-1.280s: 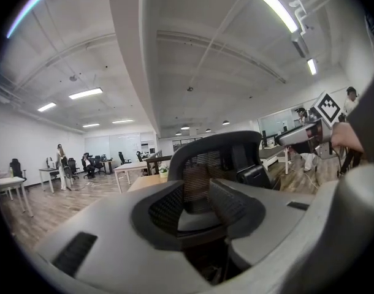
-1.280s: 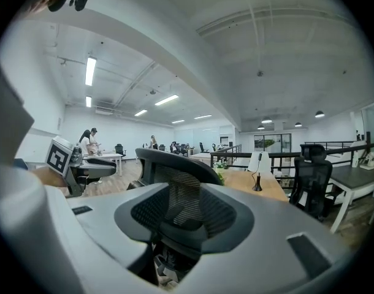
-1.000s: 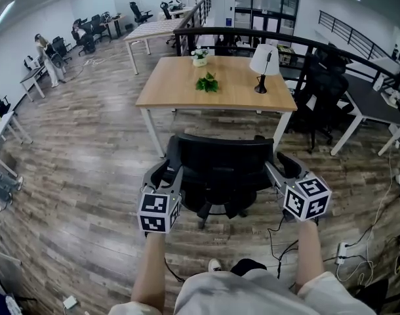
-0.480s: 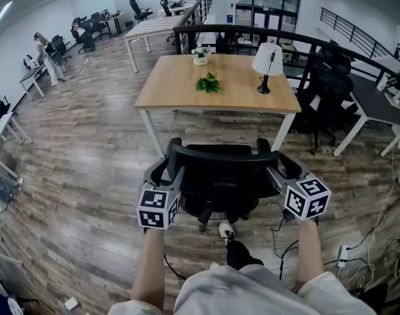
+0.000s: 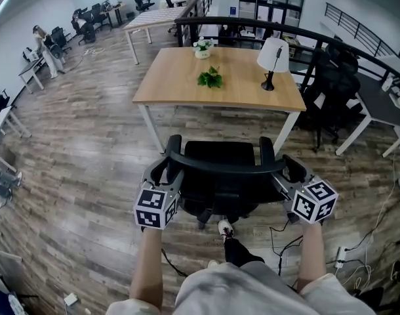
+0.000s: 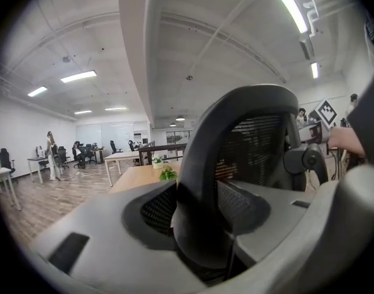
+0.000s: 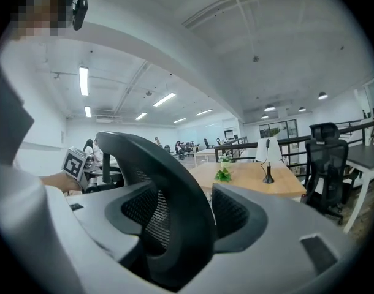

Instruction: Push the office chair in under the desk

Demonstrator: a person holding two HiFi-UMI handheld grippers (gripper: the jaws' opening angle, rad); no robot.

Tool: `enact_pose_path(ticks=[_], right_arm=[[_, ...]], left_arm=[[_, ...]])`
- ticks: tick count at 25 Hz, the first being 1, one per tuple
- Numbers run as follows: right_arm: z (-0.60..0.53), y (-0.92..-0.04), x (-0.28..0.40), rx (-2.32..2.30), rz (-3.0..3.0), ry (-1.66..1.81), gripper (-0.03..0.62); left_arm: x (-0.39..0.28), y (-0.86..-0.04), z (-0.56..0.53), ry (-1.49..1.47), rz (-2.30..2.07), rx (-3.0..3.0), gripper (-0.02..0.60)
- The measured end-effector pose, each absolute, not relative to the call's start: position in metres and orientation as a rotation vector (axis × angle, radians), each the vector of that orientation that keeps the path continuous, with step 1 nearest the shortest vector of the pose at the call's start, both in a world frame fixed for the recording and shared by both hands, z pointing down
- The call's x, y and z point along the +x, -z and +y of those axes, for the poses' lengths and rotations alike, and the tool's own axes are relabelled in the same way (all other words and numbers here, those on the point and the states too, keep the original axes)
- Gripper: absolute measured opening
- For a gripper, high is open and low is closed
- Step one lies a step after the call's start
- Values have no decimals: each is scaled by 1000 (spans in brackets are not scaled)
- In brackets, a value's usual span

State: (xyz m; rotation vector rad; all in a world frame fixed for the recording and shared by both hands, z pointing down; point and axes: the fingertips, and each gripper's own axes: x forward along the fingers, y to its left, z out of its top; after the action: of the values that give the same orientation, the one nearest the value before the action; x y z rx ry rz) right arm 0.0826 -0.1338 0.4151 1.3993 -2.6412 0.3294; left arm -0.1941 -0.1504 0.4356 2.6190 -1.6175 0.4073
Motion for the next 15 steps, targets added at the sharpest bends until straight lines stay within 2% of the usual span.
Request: enact_pose_path(ticks=[10,15], right_arm=[[-145,-419,74,1336,-2694,-337,287],[-149,-419,68,1318,-2695,-321,276]], left_arm=[[-194,-441,-164,-404,-1532,2668,246],[-199,-442,-168,-275,-1540,2673,250]])
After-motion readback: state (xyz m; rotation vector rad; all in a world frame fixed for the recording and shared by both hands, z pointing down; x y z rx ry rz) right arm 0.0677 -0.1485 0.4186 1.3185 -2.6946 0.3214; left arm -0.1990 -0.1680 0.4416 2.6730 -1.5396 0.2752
